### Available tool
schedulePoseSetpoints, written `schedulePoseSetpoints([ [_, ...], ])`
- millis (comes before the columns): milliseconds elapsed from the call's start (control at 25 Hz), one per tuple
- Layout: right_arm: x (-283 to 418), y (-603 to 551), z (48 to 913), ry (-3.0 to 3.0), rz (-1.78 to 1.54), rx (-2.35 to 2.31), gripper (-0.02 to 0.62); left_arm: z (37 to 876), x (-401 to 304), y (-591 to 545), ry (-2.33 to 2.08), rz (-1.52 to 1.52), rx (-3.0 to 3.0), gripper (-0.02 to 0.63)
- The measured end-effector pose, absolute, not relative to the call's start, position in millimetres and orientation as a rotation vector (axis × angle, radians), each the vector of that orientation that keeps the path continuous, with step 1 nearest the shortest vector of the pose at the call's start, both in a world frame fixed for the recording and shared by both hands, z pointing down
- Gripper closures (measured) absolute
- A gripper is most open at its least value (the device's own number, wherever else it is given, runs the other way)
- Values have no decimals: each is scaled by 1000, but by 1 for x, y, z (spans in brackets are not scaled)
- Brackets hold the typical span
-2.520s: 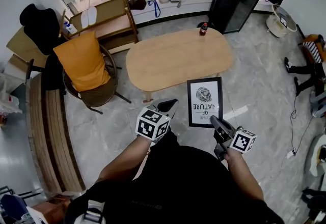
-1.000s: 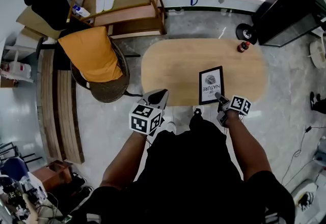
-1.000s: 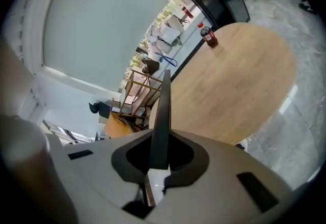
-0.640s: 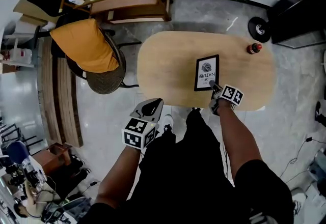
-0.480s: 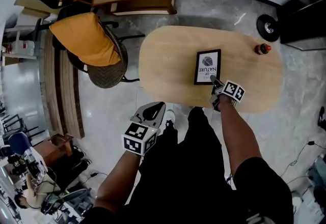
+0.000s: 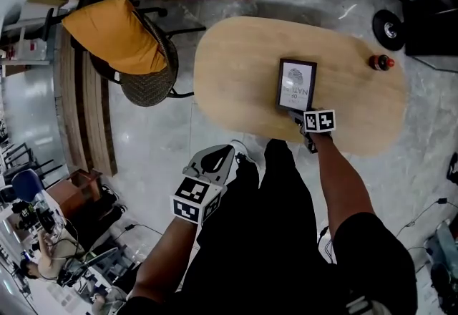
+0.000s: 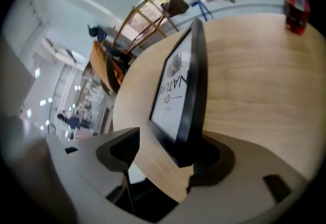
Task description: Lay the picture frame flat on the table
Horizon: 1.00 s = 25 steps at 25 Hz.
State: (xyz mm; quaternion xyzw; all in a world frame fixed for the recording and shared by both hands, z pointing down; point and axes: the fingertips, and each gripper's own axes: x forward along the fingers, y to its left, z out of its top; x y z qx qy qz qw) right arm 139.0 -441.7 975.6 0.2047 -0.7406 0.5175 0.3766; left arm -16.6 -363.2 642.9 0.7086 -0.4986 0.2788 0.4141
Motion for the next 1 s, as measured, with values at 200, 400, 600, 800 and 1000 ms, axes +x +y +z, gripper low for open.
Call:
schedulePoseSetpoints([
  [200, 176, -425, 1015, -1634, 833, 392, 324, 639, -26, -352, -1300, 691, 1743, 601],
  [400, 188, -430, 1022, -1536, 857, 429, 324, 637, -34, -345, -1329, 702, 1728, 601],
  [600, 173, -413, 995, -1556, 976, 368, 335, 622, -39, -350, -1342, 666, 1768, 601],
  [800, 168, -385, 949, -1597, 1013, 293, 387, 588, -32, -357, -1323, 646, 1914, 601],
  [1000, 158, -359, 875, -1802, 1064, 483, 574, 546, -52, -329, -1386, 576, 2018, 601],
])
